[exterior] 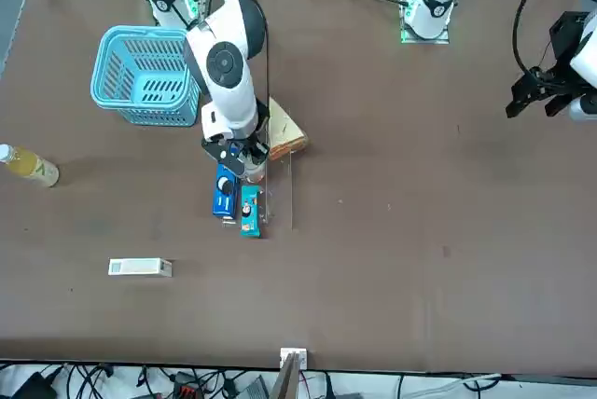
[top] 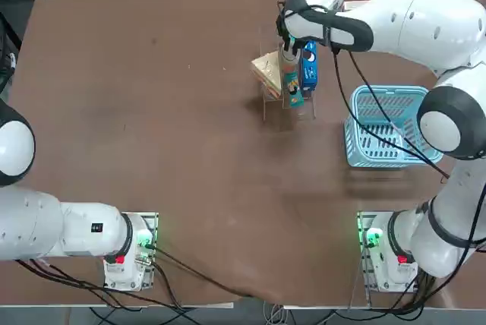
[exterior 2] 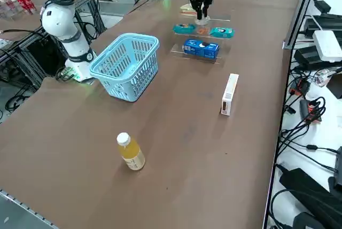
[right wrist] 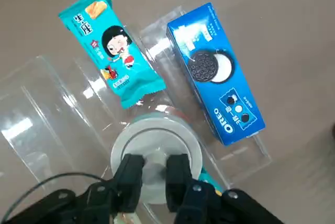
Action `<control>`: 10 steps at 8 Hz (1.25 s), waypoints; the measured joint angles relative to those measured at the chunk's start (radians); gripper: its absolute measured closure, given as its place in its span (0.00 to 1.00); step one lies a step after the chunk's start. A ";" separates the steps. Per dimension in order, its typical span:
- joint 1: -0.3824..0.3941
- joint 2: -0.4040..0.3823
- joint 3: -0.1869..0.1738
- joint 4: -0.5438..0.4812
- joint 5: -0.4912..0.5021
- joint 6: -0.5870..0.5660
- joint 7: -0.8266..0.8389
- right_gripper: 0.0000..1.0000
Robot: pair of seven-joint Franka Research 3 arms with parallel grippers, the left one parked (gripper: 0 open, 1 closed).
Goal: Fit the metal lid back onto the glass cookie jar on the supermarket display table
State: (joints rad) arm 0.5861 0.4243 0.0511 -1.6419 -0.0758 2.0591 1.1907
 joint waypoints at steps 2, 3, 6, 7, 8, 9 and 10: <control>0.008 -0.001 0.000 -0.005 -0.025 0.008 0.025 0.73; 0.010 -0.001 0.000 -0.007 -0.032 0.009 0.028 0.73; 0.011 -0.001 0.000 -0.012 -0.036 0.013 0.029 0.73; 0.013 -0.002 0.000 -0.014 -0.039 0.015 0.029 0.73; 0.013 -0.002 0.000 -0.015 -0.039 0.016 0.029 0.73; 0.013 -0.003 0.000 -0.017 -0.039 0.017 0.029 0.73; 0.013 -0.003 0.000 -0.017 -0.039 0.017 0.029 0.73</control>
State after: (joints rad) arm 0.5989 0.4214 0.0511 -1.6588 -0.1151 2.0763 1.2201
